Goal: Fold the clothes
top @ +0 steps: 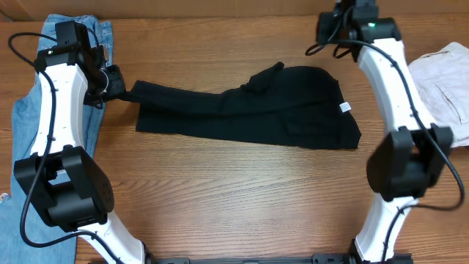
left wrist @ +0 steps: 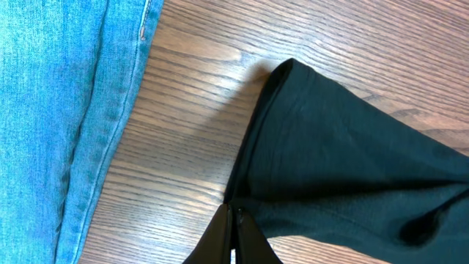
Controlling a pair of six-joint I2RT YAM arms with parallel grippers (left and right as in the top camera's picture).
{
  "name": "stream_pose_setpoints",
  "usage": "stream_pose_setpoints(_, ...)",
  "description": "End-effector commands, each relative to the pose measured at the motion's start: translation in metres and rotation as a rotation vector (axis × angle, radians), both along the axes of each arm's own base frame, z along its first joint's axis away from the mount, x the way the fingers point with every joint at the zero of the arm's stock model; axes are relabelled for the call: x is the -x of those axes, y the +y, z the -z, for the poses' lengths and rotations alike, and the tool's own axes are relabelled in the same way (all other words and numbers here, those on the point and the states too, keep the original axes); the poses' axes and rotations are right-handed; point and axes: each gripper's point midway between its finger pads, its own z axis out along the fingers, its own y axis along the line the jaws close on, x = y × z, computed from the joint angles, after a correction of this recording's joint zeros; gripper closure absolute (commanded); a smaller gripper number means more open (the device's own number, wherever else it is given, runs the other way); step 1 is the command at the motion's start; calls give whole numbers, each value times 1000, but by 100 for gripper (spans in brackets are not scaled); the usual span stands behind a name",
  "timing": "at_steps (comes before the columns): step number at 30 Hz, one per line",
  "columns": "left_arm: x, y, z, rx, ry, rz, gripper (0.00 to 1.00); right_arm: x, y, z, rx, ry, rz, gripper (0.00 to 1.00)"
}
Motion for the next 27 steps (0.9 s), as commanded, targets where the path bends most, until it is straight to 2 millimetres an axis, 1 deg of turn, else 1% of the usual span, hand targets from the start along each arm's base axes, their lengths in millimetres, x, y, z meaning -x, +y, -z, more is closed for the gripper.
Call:
stream_pose_setpoints(1, -1, 6, -7, -24, -15, -10, 96, 2, 41, 56, -64, 106, -155, 60)
stream_pose_setpoints(2, -1, 5, -7, -23, -14, -9, 96, 5, 53, 80, -75, 152, -182, 59)
stream_pose_setpoints(3, -1, 5, -6, -23, -14, -9, 96, 7, 58, 87, -83, 167, -195, 59)
stream_pose_setpoints(4, -1, 4, -6, -23, -13, -7, 96, 10, 71, 100, -104, 192, -225, 58)
stream_pose_setpoints(5, -1, 4, -6, -23, -12, -5, 96, 12, 80, 106, -122, 202, -248, 57)
stream_pose_setpoints(6, -1, 3, -6, -23, -13, -4, 96, 13, 90, 111, -137, 205, -270, 57)
stream_pose_setpoints(9, -2, 2, -6, -24, -15, -2, 96, 14, 112, 114, -142, 193, -312, 56)
stream_pose_setpoints(11, -2, 2, -6, -24, -17, -2, 96, 17, 123, 116, -137, 195, -330, 56)
stream_pose_setpoints(13, -2, 2, -6, -24, -16, -2, 96, 19, 128, 121, -106, 202, -325, 56)
stream_pose_setpoints(16, -2, 2, -6, -24, -17, -1, 96, 21, 126, 124, -87, 214, -299, 56)
stream_pose_setpoints(22, -2, 2, -6, -25, -17, -1, 96, 24, 125, 126, -105, 239, -265, 56)
stream_pose_setpoints(24, -2, 2, -6, -24, -17, -2, 96, 23, 123, 126, -106, 240, -259, 63)
stream_pose_setpoints(27, -2, 2, -6, -24, -17, -2, 96, 22, 122, 126, -107, 236, -258, 92)
